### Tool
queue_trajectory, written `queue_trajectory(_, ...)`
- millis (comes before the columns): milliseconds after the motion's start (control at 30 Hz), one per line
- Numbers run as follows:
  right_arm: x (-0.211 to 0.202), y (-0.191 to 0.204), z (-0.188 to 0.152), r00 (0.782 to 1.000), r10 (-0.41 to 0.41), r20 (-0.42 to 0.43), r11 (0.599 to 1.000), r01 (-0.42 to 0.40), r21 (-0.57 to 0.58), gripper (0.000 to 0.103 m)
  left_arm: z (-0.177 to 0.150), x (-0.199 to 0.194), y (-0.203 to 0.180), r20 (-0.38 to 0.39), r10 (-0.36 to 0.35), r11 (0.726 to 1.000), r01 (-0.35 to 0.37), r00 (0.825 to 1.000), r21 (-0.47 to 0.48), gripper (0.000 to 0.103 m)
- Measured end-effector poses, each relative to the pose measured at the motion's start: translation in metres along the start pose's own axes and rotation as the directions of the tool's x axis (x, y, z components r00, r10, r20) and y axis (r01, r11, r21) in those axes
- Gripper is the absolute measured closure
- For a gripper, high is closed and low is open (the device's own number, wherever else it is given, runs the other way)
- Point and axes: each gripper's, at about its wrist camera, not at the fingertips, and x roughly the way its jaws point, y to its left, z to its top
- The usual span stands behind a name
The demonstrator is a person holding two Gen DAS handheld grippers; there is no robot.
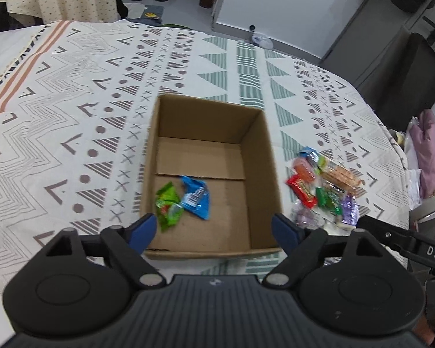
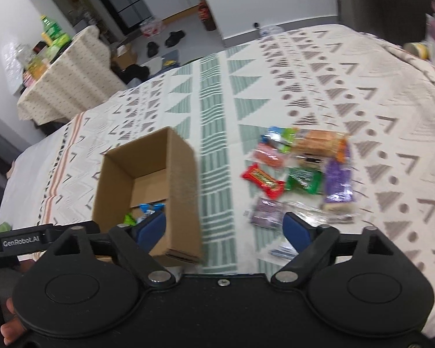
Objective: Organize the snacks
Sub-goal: 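Open both tools to drop the snacks into the box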
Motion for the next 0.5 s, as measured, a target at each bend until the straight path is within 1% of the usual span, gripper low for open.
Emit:
queue_trajectory(67, -0.004, -0.010, -0.004, 1.000, -0.018, 0.005, 1.000, 0.018, 0.017, 0.011, -0.003, 0.001, -0.009, -0.001, -0.009, 1.000, 0.009, 1.000, 0.012, 0.014)
queue_trajectory(133, -0.009, -0.021, -0.008, 0.999, -0.031, 0.008, 0.999, 0.031, 0.038, 0.007, -0.006, 0.002, -0.017, 0.002, -0.019, 0.999, 0.019, 1.000, 0.027, 0.008)
queue_trajectory(200, -0.012, -0.031, -0.011, 0.999, -0.045, 0.007, 0.997, 0.045, 0.056, 0.004, -0.010, 0.003, -0.026, 0.008, -0.031, 0.999, 0.031, 0.999, 0.040, 0.005)
queue_trajectory(300, -0.016, -0.043, -0.017, 0.998, -0.067, 0.001, 0.995, 0.066, 0.074, 0.003, -0.015, 0.004, -0.038, 0.008, -0.043, 0.997, 0.043, 0.999, 0.058, 0.000)
queue_trajectory(400, -0.020, -0.055, -0.023, 0.996, -0.086, -0.006, 0.992, 0.086, 0.097, 0.000, -0.021, 0.007, -0.048, -0.002, -0.059, 0.996, 0.059, 0.998, 0.073, 0.000)
queue_trajectory(500, -0.025, -0.066, -0.030, 0.995, -0.099, -0.004, 0.989, 0.099, 0.112, 0.000, -0.027, 0.010, -0.059, -0.012, -0.073, 0.993, 0.074, 0.997, 0.094, 0.000)
